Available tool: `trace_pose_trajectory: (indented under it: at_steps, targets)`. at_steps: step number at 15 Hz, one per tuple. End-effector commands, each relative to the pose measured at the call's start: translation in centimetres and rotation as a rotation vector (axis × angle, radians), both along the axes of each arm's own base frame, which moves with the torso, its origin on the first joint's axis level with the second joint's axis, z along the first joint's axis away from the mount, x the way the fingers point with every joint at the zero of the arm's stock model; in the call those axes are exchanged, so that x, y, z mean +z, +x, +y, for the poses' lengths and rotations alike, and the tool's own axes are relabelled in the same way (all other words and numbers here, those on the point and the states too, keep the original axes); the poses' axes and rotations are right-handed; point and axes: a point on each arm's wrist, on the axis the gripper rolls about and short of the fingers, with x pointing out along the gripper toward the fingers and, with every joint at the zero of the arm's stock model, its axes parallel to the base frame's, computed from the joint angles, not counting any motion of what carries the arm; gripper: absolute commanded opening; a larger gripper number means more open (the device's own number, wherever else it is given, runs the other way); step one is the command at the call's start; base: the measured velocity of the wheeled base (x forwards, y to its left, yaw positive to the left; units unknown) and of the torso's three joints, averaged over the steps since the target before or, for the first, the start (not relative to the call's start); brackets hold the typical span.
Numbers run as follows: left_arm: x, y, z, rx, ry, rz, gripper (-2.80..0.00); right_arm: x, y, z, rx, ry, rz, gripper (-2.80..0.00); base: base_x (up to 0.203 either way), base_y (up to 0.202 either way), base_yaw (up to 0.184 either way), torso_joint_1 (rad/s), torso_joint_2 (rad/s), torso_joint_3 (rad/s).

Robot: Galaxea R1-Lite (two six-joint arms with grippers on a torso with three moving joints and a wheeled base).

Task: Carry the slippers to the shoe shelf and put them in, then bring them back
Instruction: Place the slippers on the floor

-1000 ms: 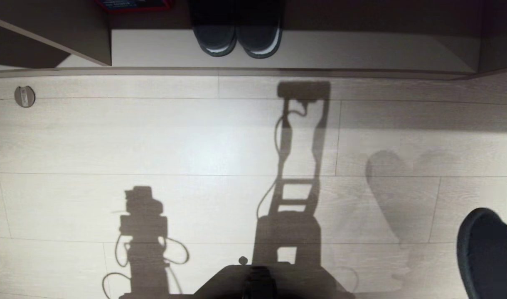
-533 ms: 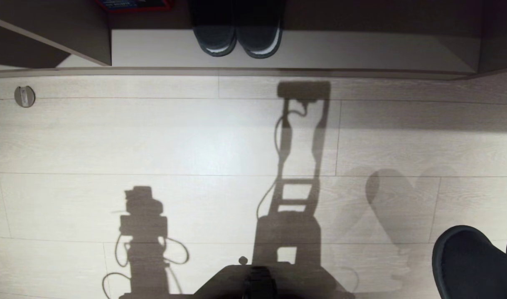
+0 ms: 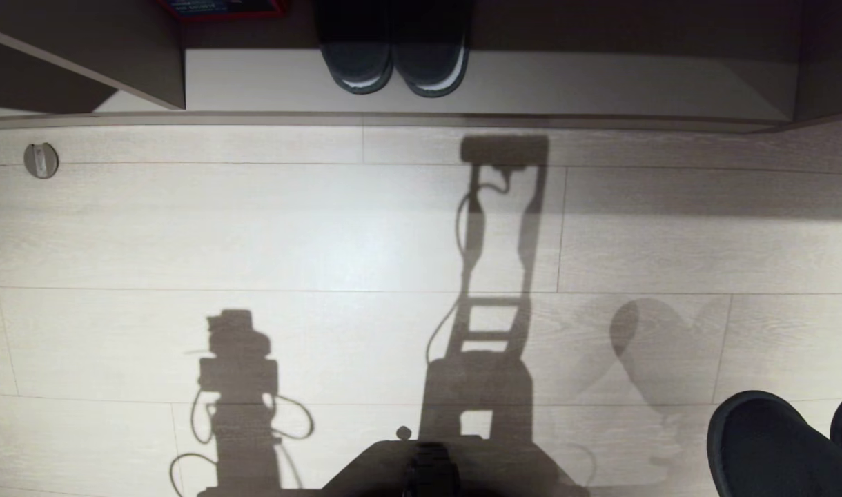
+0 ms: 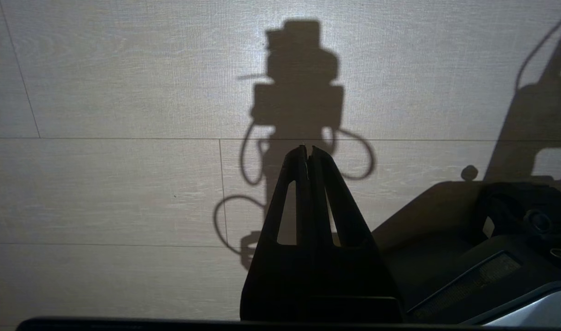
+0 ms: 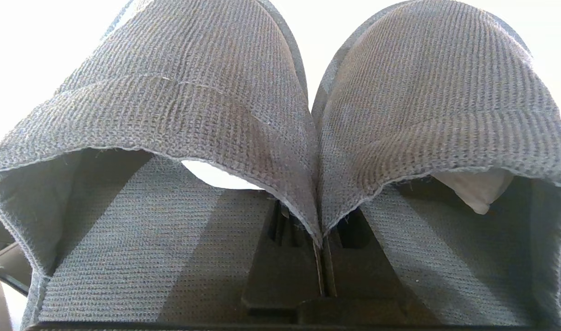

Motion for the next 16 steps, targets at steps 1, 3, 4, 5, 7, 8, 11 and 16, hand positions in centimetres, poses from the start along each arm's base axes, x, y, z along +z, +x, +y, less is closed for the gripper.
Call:
trace_pose_trajectory:
  at_steps: [1,3,4,5,7,8,11,16]
  targets:
    - [0.00,0.01,0.00,0.001,0.000,0.001,-2.80,-0.08,0.04,0.00,0.001,0.000,0.011,-2.80,0.000,0.000,0.000,0.000,0.00,0.000]
    - [0.00,0.01,0.00,0.000,0.000,0.001,-2.80,-0.09,0.04,0.00,0.001,0.001,0.010,-2.80,0.000,0.000,0.000,0.000,0.00,0.000]
    - [0.00,0.01,0.00,0.000,0.000,0.001,-2.80,-0.08,0.04,0.00,0.001,0.003,0.011,-2.80,0.000,0.000,0.000,0.000,0.00,0.000]
    - [0.00,0.01,0.00,0.000,0.000,0.001,-2.80,-0.09,0.03,0.00,0.001,0.001,0.010,-2.80,0.000,0.000,0.000,0.000,0.00,0.000]
    - [0.00,0.01,0.00,0.000,0.000,0.001,-2.80,-0.09,0.03,0.00,0.001,0.003,0.010,-2.80,0.000,0.000,0.000,0.002,0.00,0.018]
    - [0.01,0.01,0.00,0.001,0.000,0.000,-2.80,-0.09,0.03,0.00,0.001,0.003,0.010,-2.80,0.000,0.000,0.000,0.002,0.01,0.109]
    - [0.00,0.01,0.00,0.001,0.000,0.001,-2.80,-0.09,0.03,0.00,0.001,0.004,0.010,-2.80,0.000,0.000,0.000,0.000,0.00,0.186]
    - [0.00,0.01,0.00,0.001,0.000,0.001,-2.80,-0.12,0.03,0.00,0.001,0.004,0.013,-2.80,0.000,0.000,0.000,0.001,0.00,0.201]
